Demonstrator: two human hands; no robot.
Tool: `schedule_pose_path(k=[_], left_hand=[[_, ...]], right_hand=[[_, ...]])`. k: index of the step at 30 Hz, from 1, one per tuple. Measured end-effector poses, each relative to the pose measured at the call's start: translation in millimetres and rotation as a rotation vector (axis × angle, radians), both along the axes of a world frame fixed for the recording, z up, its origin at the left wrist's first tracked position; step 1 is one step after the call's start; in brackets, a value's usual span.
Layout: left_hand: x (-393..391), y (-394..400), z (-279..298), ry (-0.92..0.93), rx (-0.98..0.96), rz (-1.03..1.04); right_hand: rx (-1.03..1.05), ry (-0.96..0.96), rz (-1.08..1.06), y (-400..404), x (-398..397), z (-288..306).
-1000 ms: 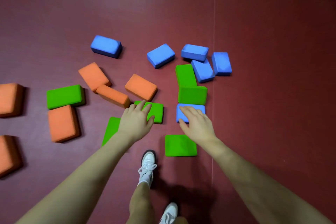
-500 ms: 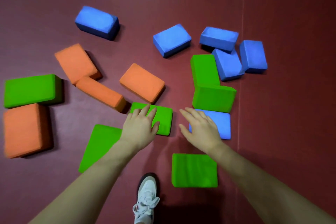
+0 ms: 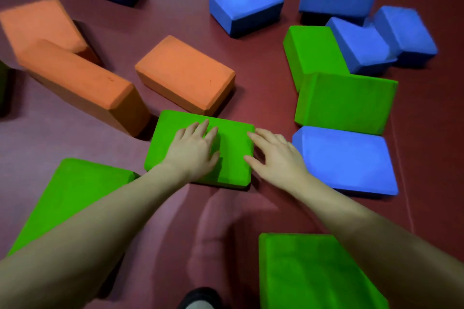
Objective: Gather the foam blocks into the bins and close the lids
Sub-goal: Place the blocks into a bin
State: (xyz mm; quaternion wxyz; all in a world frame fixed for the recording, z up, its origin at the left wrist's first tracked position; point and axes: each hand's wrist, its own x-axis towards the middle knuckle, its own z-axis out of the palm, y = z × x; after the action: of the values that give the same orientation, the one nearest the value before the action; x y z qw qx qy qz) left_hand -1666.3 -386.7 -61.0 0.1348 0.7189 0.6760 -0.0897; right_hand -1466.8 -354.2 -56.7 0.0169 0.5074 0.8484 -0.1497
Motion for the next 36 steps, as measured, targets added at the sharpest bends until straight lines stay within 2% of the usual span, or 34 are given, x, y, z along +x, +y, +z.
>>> schedule_pose_path(k=[4, 12, 17, 20, 25, 28, 30, 33, 36], left_hand=[[-11.3, 4.2, -26.9, 0.011, 0.016, -0.019], [-29.7, 18.4, -38.5, 0.023, 0.004, -0.014], [-34.0, 13.6, -34.1, 0.017, 0.054, -0.055], [-29.6, -5.8, -30.5, -0.024, 0.216, -0.061], [-31.1, -44.9, -14.8, 0.002, 0.456, -0.041], [-27.7, -67.2, -4.1, -0.012, 0.534, -0.055], [-28.7, -81.8, -2.5, -0.010, 0.589, -0.083], [-31.6, -93.4, 0.5, -0.005, 0.603, -0.122], [-31.4, -85.4, 9.4, -0.005, 0.455, -0.180]], right_hand=[[-0.017, 0.033, -0.011, 16.7, -23.0, -25.1], [-0.156, -0.121, 0.060, 40.5, -32.0, -42.7], [-0.067, -0.072, 0.064, 28.1, -30.5, -39.9], [0.029, 0.010, 0.049, 7.4, -23.9, -39.6], [0.331, 0.187, 0.103, -31.9, -12.8, -40.3], [0.404, 0.277, 0.097, -41.9, -5.1, -28.7], [0.324, 0.266, 0.090, -47.2, -8.7, -16.4], [0.038, 0.209, 0.031, -57.6, -14.7, -7.4], [0.011, 0.322, 0.080, -63.7, -6.3, -4.5]])
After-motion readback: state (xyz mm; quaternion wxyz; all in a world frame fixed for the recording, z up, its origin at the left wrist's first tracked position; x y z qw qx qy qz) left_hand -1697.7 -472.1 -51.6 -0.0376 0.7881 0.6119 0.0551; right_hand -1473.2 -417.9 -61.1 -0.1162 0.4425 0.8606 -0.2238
